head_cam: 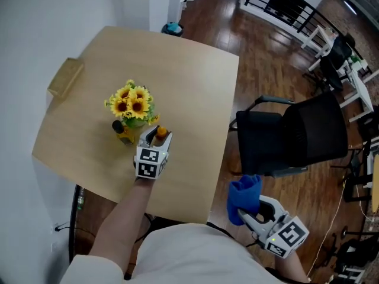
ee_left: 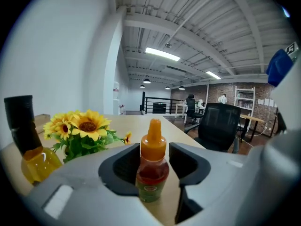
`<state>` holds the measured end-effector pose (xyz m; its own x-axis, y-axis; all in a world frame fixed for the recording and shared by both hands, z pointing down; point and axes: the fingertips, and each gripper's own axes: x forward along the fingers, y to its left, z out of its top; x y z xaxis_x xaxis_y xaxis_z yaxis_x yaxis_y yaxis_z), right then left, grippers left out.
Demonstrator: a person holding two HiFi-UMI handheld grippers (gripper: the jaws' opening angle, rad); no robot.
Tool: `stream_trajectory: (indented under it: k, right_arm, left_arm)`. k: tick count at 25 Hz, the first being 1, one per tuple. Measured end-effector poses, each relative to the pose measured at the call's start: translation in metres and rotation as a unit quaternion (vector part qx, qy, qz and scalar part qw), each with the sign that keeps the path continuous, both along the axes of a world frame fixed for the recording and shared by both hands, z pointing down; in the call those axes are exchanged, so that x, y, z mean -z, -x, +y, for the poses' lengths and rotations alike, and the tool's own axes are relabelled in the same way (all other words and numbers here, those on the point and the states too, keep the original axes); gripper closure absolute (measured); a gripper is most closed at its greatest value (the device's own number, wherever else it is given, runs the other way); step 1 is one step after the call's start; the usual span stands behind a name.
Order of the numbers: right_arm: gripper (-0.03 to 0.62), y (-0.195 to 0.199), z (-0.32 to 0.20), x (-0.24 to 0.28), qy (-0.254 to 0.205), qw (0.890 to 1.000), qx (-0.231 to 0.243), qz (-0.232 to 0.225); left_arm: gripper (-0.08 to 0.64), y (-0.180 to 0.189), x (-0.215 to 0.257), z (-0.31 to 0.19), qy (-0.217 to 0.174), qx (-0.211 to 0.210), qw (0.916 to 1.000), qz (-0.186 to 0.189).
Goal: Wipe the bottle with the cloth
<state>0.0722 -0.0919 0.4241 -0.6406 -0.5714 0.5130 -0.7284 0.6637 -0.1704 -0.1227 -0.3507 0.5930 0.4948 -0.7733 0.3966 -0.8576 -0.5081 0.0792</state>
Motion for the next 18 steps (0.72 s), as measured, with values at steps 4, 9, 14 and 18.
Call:
stream_trajectory:
  k: [4,9,14,18]
  right_arm:
    - [0.433,0.006,0.002,-0.001,0.006,1.0,-0.018,0.008]
    - [0.433,0.012,-0.005,-0.004,0.002,1.0,-0.019,0.016]
    - [0.433,0.032,-0.025,0.007,-0.028,1.0,0.011,0.004]
    - [0.433,0.057,-0.051,0.014,-0.057,0.997,0.058,-0.005]
  left_arm:
    - [0.396,0.003,0.0,-0.003,-0.007,-0.015,0.9999,0.0]
    - [0.399,-0.001,0.013,0.005,-0.007,-0.043,0.999,0.004]
    - [0.399,-0.006,0.058,0.032,-0.023,-0.075,0.9968,0.011]
    - [0.399,-0.011,0.1,0.061,-0.034,-0.101,0.994,0.025]
